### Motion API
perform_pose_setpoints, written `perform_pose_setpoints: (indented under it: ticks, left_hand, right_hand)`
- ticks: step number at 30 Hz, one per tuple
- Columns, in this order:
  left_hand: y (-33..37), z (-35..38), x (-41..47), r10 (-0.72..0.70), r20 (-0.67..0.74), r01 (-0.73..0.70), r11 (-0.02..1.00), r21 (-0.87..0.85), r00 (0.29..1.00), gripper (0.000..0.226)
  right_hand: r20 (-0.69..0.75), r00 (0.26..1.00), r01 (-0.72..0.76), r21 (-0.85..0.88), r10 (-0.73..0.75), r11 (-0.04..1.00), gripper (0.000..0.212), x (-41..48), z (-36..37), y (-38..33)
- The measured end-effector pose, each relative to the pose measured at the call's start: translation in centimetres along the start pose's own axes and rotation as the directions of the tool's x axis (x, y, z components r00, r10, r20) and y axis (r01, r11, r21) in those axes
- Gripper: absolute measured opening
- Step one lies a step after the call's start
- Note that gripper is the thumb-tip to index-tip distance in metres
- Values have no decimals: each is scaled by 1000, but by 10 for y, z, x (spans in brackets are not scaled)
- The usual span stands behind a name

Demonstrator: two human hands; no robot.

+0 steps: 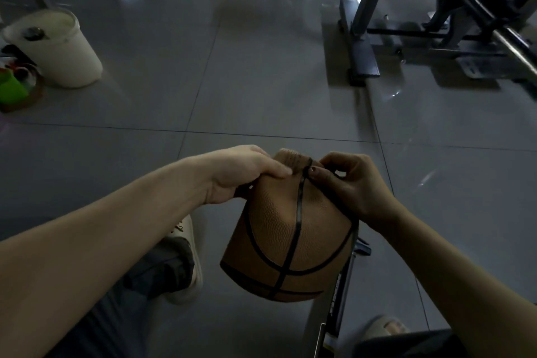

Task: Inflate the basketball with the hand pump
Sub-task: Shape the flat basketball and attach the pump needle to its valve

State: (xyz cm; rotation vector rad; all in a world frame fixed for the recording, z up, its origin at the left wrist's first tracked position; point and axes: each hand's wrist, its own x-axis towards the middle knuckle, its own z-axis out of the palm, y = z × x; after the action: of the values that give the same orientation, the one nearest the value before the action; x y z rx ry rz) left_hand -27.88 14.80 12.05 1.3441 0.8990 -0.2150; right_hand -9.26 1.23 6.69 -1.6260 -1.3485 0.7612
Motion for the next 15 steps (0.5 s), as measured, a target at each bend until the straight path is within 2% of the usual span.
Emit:
perform_pose_setpoints:
  ticks: [3, 5, 6, 8, 10, 13, 15]
  left_hand:
    - [-4, 12, 3, 77, -143, -65, 994, 89, 987, 18]
    - [-9, 18, 5, 131, -236, -111, 989, 98, 963, 23]
    - [-10, 20, 6, 165, -276, -141, 984, 106, 947, 28]
    - [-10, 22, 6, 244, -352, -204, 968, 148, 904, 39]
    - [-9, 25, 9, 318, -415, -227, 940, 254, 853, 47]
    - [-9, 33, 11, 460, -416, -240, 844, 480, 785, 49]
    - [-7, 36, 10, 522, -394, -257, 791, 555, 757, 50]
  right_hand:
    - [14, 1000, -15, -117, 16, 993, 10, -2, 0, 2]
    - [16, 999, -42, -100, 44, 994, 10, -2, -3, 2]
    - [27, 997, -66, -55, 68, 996, 15, -3, -5, 2]
    - [62, 993, -97, -19, 98, 995, 42, -4, -7, -2]
    - [28, 998, -47, -161, 52, 986, 58, -5, -4, -8]
    - [-108, 972, 130, -492, -209, 861, 31, -3, 1, -10]
    - [-116, 937, 195, -611, -331, 767, 17, -2, 0, -7]
